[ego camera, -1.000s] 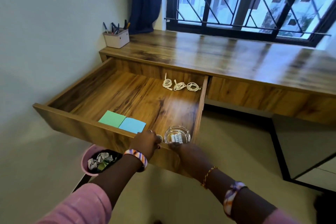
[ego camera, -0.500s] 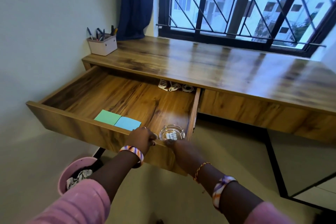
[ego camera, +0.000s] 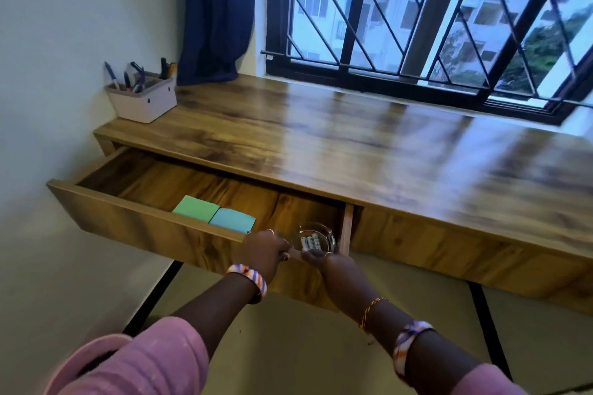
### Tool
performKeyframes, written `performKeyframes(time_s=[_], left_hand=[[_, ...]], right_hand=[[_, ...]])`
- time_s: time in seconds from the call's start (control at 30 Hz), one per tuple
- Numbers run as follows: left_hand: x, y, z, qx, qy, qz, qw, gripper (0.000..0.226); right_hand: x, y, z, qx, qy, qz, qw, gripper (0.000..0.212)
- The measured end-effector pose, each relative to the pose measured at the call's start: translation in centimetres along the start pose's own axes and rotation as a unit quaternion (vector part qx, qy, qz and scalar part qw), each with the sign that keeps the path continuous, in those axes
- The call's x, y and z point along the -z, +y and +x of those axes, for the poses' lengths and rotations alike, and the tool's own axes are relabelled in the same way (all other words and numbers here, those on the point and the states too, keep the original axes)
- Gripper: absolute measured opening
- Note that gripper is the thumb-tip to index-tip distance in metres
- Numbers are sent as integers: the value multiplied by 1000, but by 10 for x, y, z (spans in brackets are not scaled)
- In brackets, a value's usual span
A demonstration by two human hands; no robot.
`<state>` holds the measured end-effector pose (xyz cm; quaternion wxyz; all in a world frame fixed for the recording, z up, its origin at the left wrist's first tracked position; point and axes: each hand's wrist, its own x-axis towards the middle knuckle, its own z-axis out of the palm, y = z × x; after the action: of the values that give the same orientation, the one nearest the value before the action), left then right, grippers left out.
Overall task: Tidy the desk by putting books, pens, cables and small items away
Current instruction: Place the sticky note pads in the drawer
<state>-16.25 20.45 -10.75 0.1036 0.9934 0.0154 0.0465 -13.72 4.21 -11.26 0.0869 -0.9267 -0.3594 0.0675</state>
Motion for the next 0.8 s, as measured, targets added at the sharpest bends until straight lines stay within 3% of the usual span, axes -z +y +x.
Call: performKeyframes(time_s=[0.07,0.13,0.3,0.4,0.5,0.6,0.7,0.8], left_hand=[[-3,-2,17,-28,20,6,999,33],[-3,-6,34,-32,27,1,999,53],[7,-19,82,-19,-30,47,998,98],[8,-21,106,-15,-56,68,996,106],[4,-23,124,-13,-66,65,996,100],[-6,-20,130,-13,-19,42,999,85],[-13,-17,136,-1,29,9,1000,69],[-21,-14,144,-7,112,48,993,62]], right_hand=[[-2,12,13,-10,5,-11,1000,54],[-2,22,25,-4,66,-32,997,52],[11,42,49,-29,113,-125,985,56],[16,51,62,-64,113,-121,984,78],[21,59,76,-105,105,-128,981,85],[23,68,88,-101,126,-132,978,81],[22,71,99,-86,151,-158,972,54],[26,73,111,-76,184,-189,962,36]])
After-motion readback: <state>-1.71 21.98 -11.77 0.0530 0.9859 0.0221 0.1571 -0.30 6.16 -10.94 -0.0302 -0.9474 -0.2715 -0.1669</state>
